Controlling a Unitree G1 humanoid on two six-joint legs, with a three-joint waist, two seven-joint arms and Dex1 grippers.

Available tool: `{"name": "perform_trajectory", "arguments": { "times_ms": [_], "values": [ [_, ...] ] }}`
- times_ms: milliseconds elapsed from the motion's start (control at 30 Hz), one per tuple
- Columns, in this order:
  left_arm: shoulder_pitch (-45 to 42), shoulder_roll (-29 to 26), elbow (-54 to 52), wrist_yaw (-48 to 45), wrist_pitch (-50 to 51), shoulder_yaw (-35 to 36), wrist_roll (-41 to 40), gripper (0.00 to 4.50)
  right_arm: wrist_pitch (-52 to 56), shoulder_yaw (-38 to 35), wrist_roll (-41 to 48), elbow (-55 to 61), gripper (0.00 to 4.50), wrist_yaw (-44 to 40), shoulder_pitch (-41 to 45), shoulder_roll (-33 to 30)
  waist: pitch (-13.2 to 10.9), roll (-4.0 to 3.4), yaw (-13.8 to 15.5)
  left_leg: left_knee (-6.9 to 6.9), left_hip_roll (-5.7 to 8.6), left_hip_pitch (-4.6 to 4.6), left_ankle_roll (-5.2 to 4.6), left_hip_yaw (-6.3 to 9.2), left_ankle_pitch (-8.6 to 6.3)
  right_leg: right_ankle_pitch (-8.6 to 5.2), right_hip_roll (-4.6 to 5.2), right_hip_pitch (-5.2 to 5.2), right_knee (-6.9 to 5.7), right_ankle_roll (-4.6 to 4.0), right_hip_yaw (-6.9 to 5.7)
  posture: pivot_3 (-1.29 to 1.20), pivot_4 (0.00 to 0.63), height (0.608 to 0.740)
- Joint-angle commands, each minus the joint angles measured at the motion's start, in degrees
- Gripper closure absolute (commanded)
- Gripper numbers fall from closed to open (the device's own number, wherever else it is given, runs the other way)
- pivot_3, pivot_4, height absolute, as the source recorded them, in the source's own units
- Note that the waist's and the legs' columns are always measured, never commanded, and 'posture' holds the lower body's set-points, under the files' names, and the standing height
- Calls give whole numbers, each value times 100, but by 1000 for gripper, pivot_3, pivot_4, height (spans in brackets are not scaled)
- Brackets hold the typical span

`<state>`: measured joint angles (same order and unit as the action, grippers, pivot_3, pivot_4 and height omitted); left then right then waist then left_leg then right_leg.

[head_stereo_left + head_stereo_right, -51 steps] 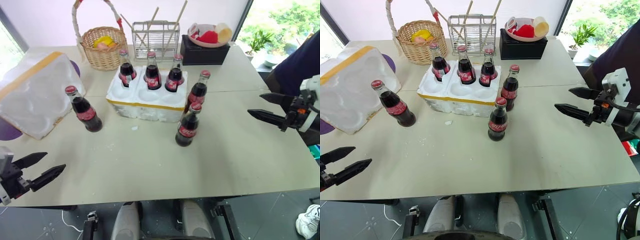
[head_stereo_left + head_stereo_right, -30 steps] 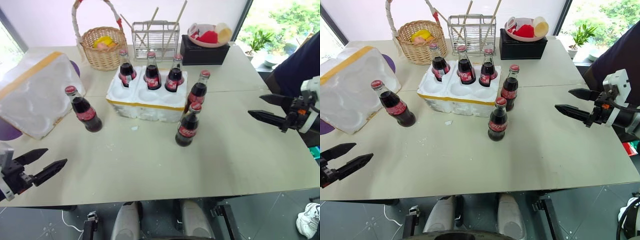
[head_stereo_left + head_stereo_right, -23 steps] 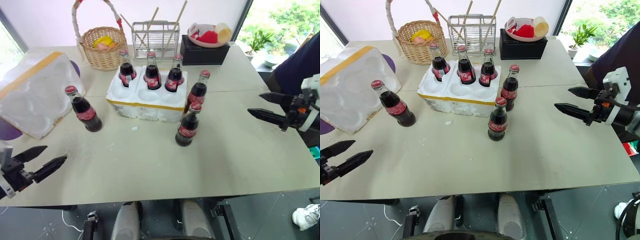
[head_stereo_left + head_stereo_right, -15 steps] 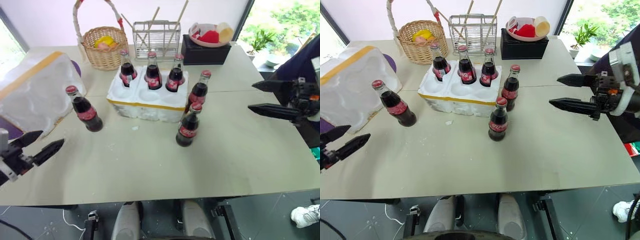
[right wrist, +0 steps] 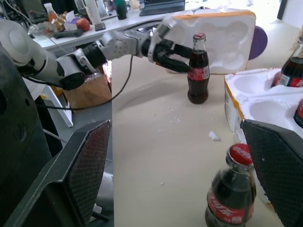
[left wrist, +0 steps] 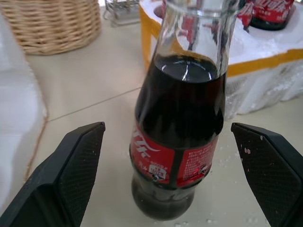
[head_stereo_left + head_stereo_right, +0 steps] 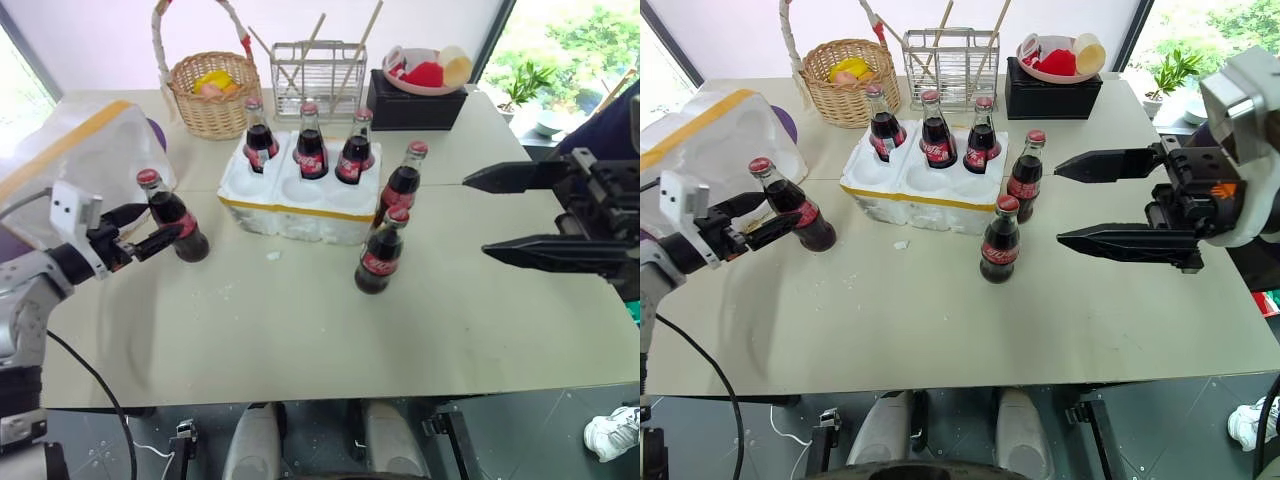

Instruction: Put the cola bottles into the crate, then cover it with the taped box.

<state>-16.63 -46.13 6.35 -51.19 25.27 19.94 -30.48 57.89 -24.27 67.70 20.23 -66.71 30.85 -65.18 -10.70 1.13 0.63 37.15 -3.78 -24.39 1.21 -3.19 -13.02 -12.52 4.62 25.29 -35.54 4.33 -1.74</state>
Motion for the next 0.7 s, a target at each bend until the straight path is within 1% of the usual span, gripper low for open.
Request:
{"name": "perform_trajectory", "arguments": {
  "times_ms": [33, 200, 300, 400, 433, 467, 600, 667, 700],
  "values": [
    [-356, -21, 308, -122, -304, -181, 224, 29, -5, -292, 284, 170, 0, 259, -21, 43, 0, 0, 6, 1, 0, 0, 0, -1, 0, 0, 1, 0, 0, 0, 1, 0, 150, 740],
    [-799, 133, 900, -205, -604, -549, 561, 29, -73, -273, 311, 281, 0, 504, -104, 105, 0, 0, 12, 7, 0, 1, 0, 0, 0, 1, 1, -5, -2, 1, 1, 0, 150, 740],
    [-832, 188, 1015, -372, -814, -657, 651, 29, -111, -263, 307, 338, 0, 582, -172, 134, 0, 2, 10, 7, 0, 0, -1, 0, 0, 2, 1, -5, -3, 3, 0, 0, 150, 740],
    [-723, 135, 901, -563, -748, -605, 527, 888, -117, -258, 370, 337, 0, 653, -176, 132, 0, 1, 0, 6, 0, 0, -1, 0, 1, 8, 0, -3, -4, 14, 0, 0, 150, 740],
    [-677, 96, 855, -594, -736, -594, 528, 1379, -105, -261, 407, 328, 0, 679, -176, 129, 0, 1, 2, 6, -1, 1, -1, 1, 1, 9, 0, -3, -5, 15, 1, 0, 150, 740],
    [-623, 37, 790, -609, -677, -566, 527, 1747, -71, -269, 468, 310, 0, 707, -174, 121, 0, 1, 0, 6, -1, 1, -1, 1, 1, 8, 0, -3, -5, 14, 1, 0, 150, 740],
    [-294, -339, 232, -907, -218, -337, 228, 1714, 46, -308, 681, 258, 0, 770, -214, 69, -1, 3, -32, 5, -1, 0, -1, 0, 1, 8, 0, -2, -4, 13, 2, 0, 150, 740],
    [-144, -587, -218, -1097, 232, -85, -173, 1714, 9, -339, 679, 287, 0, 871, -237, 84, -3, 5, -34, 3, -2, -1, -1, 0, 0, 6, 0, 1, -4, 11, 1, 0, 150, 740],
    [-111, -745, -507, -1252, 611, 111, -543, 1714, -54, -354, 620, 338, 0, 932, -265, 105, -5, 8, -27, 2, -3, -2, -1, 1, 0, 4, 0, 3, -4, 8, 1, 0, 150, 740]
  ]
}}
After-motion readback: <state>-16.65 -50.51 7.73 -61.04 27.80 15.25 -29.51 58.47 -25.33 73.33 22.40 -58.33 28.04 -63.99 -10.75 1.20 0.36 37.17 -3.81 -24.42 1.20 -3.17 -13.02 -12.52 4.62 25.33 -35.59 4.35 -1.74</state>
